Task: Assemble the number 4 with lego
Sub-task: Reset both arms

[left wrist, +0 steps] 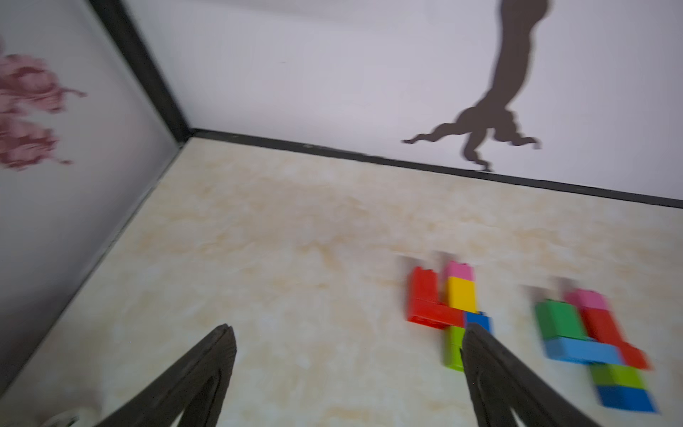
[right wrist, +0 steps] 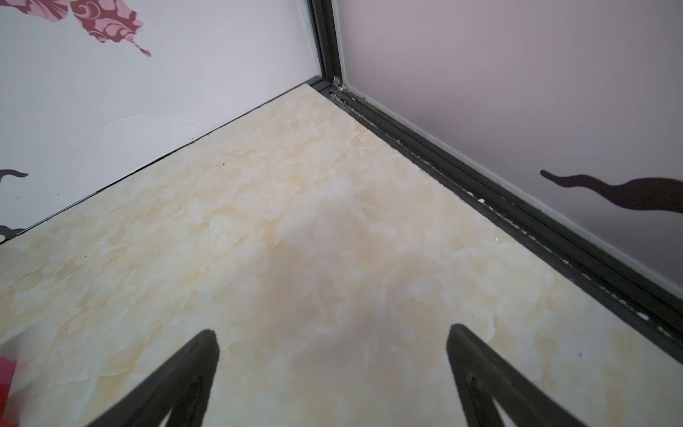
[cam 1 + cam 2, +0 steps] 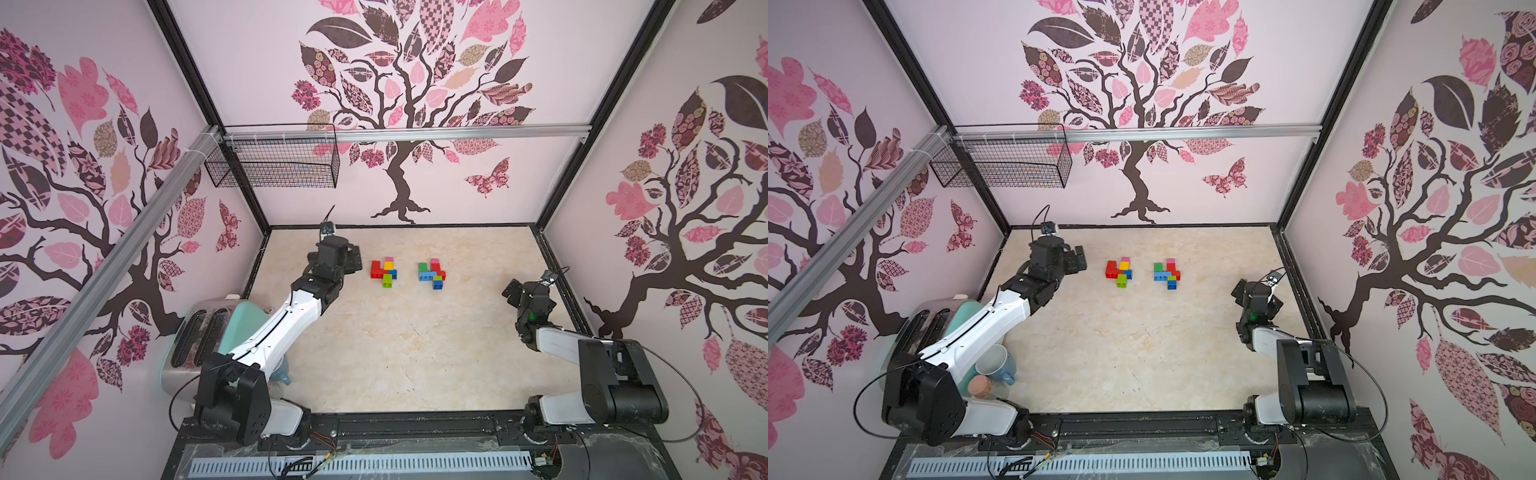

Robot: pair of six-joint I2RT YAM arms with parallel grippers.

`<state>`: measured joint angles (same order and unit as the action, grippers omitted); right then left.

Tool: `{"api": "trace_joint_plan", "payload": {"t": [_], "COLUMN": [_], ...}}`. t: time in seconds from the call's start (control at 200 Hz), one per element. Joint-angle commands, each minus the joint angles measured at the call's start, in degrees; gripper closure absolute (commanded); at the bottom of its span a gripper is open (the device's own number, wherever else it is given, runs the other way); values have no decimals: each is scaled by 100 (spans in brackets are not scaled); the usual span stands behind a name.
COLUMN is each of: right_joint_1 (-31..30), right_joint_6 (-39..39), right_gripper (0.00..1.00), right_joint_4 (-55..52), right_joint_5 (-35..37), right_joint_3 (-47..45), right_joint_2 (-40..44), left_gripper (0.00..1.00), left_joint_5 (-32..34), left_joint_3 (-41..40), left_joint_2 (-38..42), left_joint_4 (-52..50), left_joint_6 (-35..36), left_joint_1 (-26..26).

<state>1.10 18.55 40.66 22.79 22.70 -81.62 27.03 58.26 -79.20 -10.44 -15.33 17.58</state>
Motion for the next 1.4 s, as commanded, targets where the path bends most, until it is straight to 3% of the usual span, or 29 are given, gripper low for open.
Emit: {"api": "trace_joint_plan", "payload": {"t": [0.0,0.13,0.22,0.315,0.475,0.535,0.7,0.775,1.06,1.151,1.396], "right_joint_1": [-53,-113,-116,-115,-209,-207,-211,-200,-208,-207,-200], "right_joint_6": [-745,-1285,-1371,-1233,-1337,-1327,-1325,-1328,-1334,-1336,-1335], "right_gripper": [1,1,0,0,0,0,0,0,0,0,0], "right_joint_4": [1898,3130,4471,2958,3292,3437,3471,3524,3528,3527,3517], "right_joint_5": [-401,-1578,-1767,-1437,-1367,-1368,-1399,-1415,-1414,-1410,-1410], "right_joint_3": [-543,-1068,-1331,-889,-932,-967,-995,-1013,-1021,-1013,-1005], "right_joint_2": [-282,-485,-1085,-706,-879,-917,-905,-909,-908,-909,-909], "left_gripper": [2,2,2,2,2,2,2,2,2,2,2], "left_joint_5": [936,1165,1179,951,-822,-1059,-2035,-2126,-2441,-2855,-2747], "left_joint_3": [-856,-1698,-2221,-2555,-2692,-2535,-3091,-3204,-3071,-3110,-3435], "left_joint_2": [151,397,534,458,-99,-189,-60,-108,-179,-267,-816], "left_joint_4": [497,881,1397,1895,2401,2199,3632,4095,3948,4275,5495], "left_joint_6": [318,241,444,916,1524,1592,2095,2230,2072,1849,1566], "left_joint_1": [-453,-1020,-1226,-1299,-1553,-1581,-1684,-1708,-1797,-1800,-1871]}}
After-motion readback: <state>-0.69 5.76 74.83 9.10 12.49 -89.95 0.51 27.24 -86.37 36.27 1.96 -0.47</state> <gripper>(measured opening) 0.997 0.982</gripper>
